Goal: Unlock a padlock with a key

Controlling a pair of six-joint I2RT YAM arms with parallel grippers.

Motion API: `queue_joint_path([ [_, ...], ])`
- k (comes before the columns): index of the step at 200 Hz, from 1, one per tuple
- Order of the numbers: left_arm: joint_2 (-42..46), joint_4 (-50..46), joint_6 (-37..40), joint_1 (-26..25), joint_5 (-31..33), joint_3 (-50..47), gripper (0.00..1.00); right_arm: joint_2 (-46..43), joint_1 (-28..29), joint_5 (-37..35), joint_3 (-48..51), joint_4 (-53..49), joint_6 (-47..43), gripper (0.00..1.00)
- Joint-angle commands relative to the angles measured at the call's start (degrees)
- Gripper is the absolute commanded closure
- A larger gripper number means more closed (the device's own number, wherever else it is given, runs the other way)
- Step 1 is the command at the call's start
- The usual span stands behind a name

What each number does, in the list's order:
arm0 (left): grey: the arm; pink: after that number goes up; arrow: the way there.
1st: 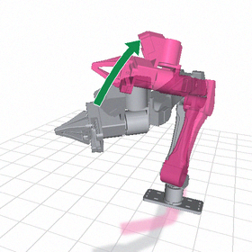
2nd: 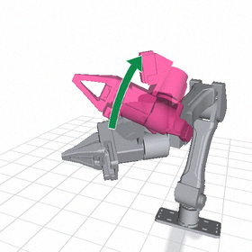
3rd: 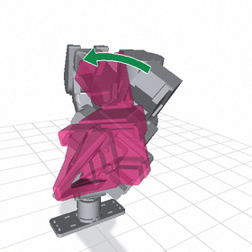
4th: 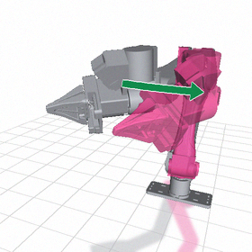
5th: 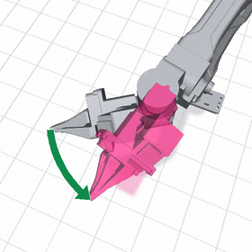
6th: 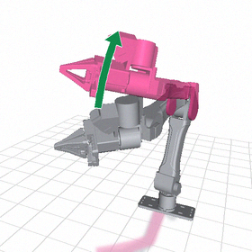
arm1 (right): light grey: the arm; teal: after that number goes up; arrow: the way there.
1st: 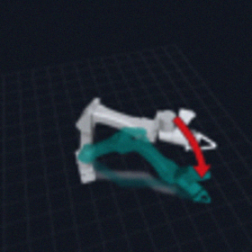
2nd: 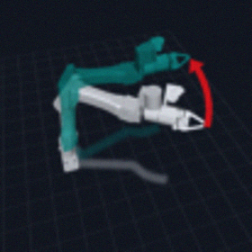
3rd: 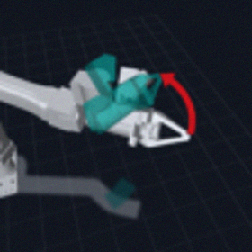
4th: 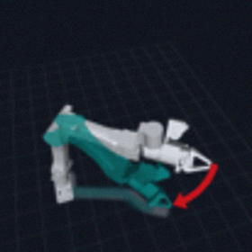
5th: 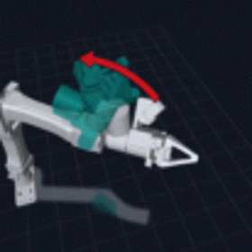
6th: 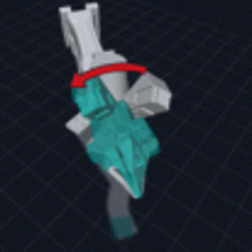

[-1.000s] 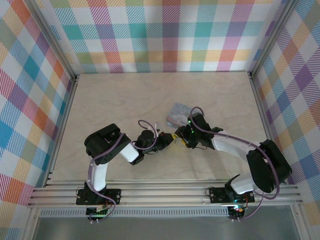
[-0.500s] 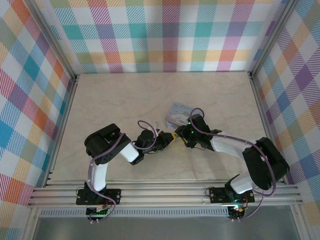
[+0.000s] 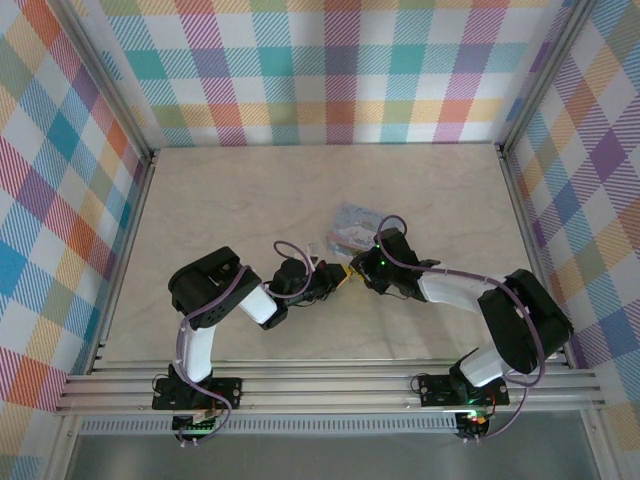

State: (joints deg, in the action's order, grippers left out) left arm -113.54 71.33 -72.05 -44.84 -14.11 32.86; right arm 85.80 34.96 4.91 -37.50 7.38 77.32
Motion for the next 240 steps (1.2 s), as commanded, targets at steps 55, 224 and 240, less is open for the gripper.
queue_joint_path([
  [55, 0.53, 5.10, -2.44, 0.23, -1.45, 0.98, 1.00, -0.02, 1.25, -0.27, 2.18, 2.83, 0.79, 0.52],
  [224, 2.88, 3.55, -2.23, 0.21, -1.87, -0.33, 0.96, -2.32, 2.56, -4.64, 1.22, 2.88, -5.04, 1.00],
  [240, 5.09, -1.10, 0.50, 0.33, -1.46, -1.16, 0.81, -3.21, 2.63, -4.90, -1.19, -5.18, -10.54, 1.00],
])
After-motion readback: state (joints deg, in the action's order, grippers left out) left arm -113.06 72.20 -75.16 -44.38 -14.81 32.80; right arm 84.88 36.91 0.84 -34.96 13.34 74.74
